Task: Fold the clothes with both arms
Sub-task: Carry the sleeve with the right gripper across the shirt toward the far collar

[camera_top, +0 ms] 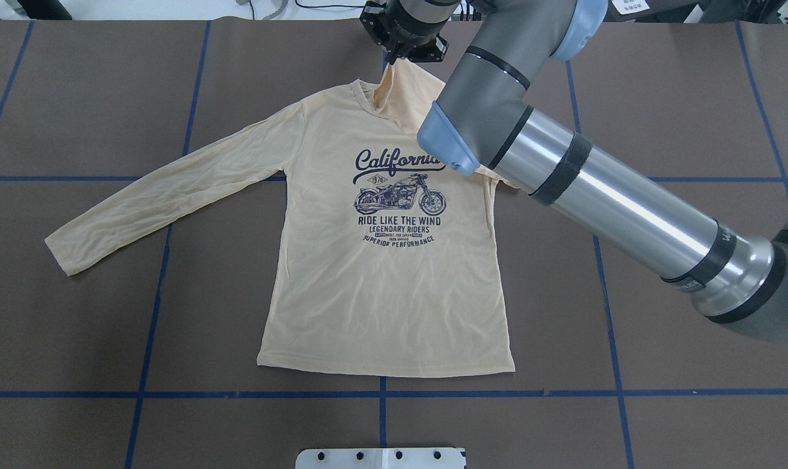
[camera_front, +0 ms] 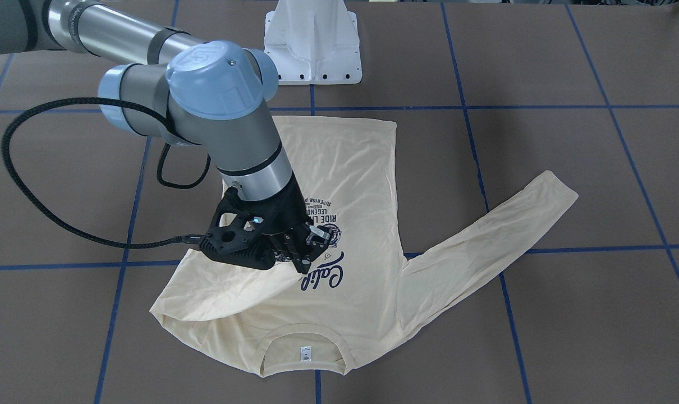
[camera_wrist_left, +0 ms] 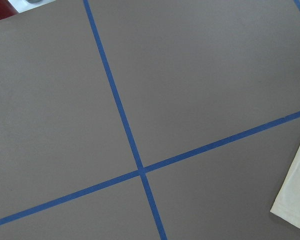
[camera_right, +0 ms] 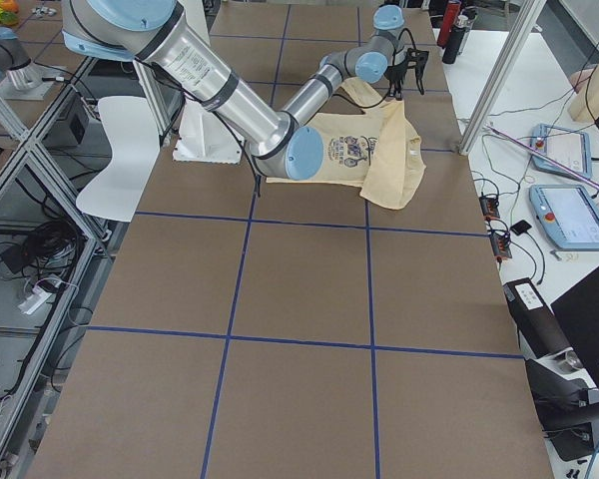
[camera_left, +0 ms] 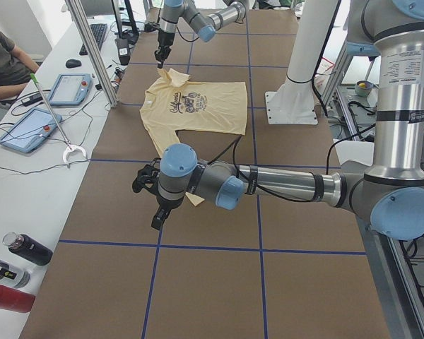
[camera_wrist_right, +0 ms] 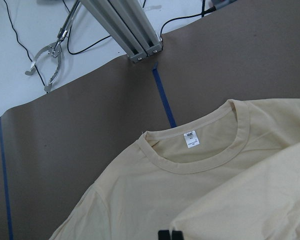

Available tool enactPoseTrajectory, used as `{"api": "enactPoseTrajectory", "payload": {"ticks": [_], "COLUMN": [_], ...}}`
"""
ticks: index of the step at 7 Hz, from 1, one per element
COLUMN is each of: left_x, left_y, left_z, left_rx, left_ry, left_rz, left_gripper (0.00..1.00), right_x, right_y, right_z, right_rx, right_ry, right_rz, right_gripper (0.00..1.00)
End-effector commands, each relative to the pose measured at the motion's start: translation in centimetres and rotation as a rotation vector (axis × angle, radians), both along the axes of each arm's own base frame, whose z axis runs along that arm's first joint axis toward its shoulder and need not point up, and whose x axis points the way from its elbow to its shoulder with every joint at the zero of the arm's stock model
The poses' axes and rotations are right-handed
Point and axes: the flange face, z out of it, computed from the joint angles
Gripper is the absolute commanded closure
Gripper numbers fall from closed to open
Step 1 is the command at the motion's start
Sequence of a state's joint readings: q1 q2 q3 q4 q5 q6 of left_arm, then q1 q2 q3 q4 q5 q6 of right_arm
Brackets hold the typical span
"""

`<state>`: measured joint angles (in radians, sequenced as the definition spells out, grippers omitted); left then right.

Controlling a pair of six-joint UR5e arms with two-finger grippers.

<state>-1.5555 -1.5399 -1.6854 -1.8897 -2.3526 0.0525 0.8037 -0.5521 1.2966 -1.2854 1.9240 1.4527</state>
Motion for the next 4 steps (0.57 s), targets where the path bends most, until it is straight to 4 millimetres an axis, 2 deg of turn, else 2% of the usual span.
{"api": "enactPoseTrajectory", "payload": {"ticks": [1,4], "left_x": [0.0,0.0], "left_y": [0.0,0.0], "left_z": [0.0,0.4], "left_rx": [0.001,-0.008], "left_ry": [-0.001,-0.001], "left_rz": [-0.001,0.000], "left_gripper": [0.00,0.00], "right_x": [-3.5,-6.4], "right_y": [2.6,5.8], "right_z": [-2.4,-5.5], "right_rx": [0.054,0.082], "right_ry": [-0.036,-0.067], "right_rz": [-0.040,-0.091], "right_gripper": [1.00,1.00]}}
